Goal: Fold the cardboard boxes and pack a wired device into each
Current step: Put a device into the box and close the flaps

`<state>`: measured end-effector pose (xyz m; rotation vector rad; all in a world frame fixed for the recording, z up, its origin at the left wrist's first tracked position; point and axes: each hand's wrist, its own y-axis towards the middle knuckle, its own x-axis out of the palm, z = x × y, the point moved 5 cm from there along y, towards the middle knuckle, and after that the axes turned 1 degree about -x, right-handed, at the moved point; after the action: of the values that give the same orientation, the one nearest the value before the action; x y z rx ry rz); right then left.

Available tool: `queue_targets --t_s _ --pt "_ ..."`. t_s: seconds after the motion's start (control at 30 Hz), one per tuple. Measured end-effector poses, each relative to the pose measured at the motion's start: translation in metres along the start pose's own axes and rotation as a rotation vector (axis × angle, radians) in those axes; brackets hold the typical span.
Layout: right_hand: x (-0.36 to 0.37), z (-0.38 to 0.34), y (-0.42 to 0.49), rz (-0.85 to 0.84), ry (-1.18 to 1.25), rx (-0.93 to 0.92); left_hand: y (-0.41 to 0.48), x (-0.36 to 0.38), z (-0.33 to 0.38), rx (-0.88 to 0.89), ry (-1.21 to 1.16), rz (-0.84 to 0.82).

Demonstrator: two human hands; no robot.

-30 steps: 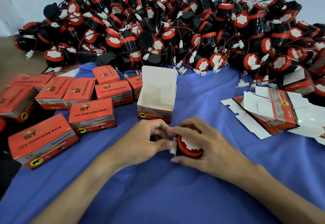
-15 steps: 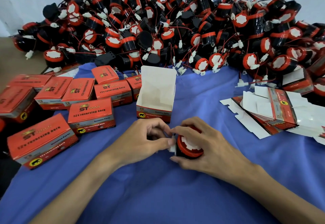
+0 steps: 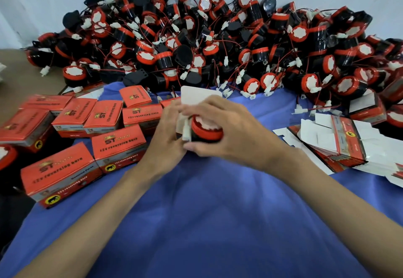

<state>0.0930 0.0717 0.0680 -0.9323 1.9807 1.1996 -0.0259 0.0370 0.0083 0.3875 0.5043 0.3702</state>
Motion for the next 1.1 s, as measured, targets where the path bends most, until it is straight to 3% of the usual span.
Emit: queue_targets --t_s 0.1,0.33,0.53,0.83,1.1 --pt "0.007 0.005 0.032 -0.041 0.028 0.076 0.001 0.007 -0.006 -0.052 -0.115 0.044" --pt "0.016 0.028 0.036 -0.036 0.278 0.18 -0.002 0.002 -0.019 -0.103 -0.043 0.111" --pt "0.02 0.035 0.031 -0.165 -0.091 0.09 -0.008 -0.003 -0.02 -0.162 -0.117 0.115" --pt "0.033 0.028 0.026 -0.253 -0.519 -0.017 -0.013 -0.005 -0.017 -0.127 -0.143 -0.098" --pt "0.035 0.023 0.028 -0.291 -0.611 -0.08 -0.012 -0.003 -0.021 -0.085 0.033 -0.087"
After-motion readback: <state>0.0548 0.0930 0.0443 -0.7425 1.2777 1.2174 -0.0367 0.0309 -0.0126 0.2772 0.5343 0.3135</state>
